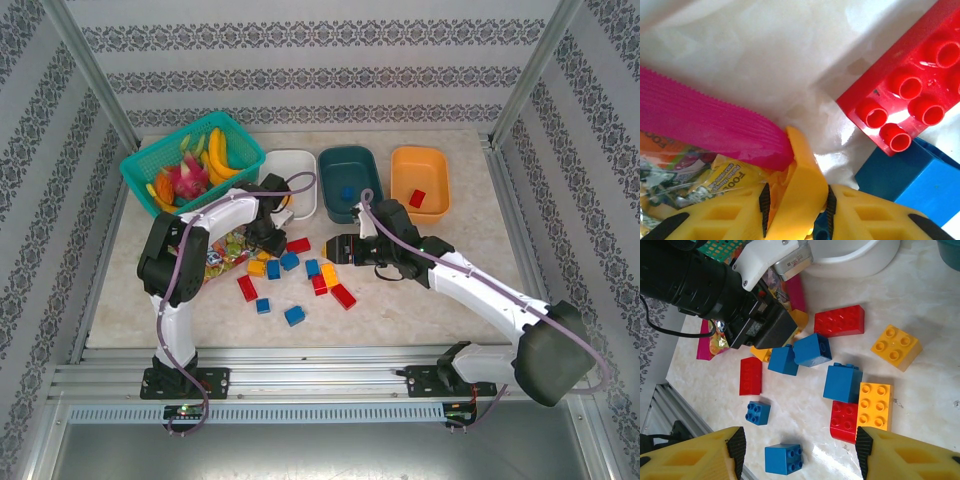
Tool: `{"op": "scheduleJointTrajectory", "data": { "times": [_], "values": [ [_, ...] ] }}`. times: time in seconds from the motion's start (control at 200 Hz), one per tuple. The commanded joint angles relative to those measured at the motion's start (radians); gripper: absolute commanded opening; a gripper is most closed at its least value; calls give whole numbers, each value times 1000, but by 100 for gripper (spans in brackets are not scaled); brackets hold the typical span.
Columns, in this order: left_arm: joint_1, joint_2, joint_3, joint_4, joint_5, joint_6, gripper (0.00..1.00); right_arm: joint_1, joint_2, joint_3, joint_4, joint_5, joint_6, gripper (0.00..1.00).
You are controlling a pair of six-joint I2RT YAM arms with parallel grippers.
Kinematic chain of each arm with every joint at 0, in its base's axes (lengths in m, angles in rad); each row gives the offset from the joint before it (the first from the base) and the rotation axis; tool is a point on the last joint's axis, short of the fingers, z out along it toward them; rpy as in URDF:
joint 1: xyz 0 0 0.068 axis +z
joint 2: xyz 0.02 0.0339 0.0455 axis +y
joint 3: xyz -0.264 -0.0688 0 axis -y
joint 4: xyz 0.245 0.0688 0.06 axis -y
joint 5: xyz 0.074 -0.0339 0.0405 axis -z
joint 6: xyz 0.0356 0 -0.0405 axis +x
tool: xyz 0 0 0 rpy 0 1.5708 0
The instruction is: Sort the legos into containers by color
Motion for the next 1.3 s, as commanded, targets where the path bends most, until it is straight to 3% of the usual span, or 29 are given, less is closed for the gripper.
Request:
{"op": "scheduleJointTrajectory", "data": {
  "times": [0.0, 0.195, 0.37, 0.719, 0.894, 1.079, 1.294],
  "values": [
    [-12, -12, -24, 6, 2, -19, 35, -13, 16, 20, 14, -8, 12, 62],
    [-12, 0, -39, 17, -32, -33, 41, -13, 31, 29, 18, -8, 15, 62],
    [-13, -29, -29, 33, -26, -36, 26, -13, 30, 37, 14, 1, 16, 62],
    [-11, -220, 96, 13, -26, -183, 22, -14, -34, 54, 2, 86, 7, 60],
    [8, -91, 291, -1, -8, -221, 22, -17, 2, 106, 41, 91, 12, 60],
    [48, 88, 521, -86, -130, -321, 22, -24, 50, 161, 43, 77, 4, 60],
    [74, 208, 614, -95, -140, -402, 25, -32, 45, 144, 46, 66, 9, 60]
  ]
}}
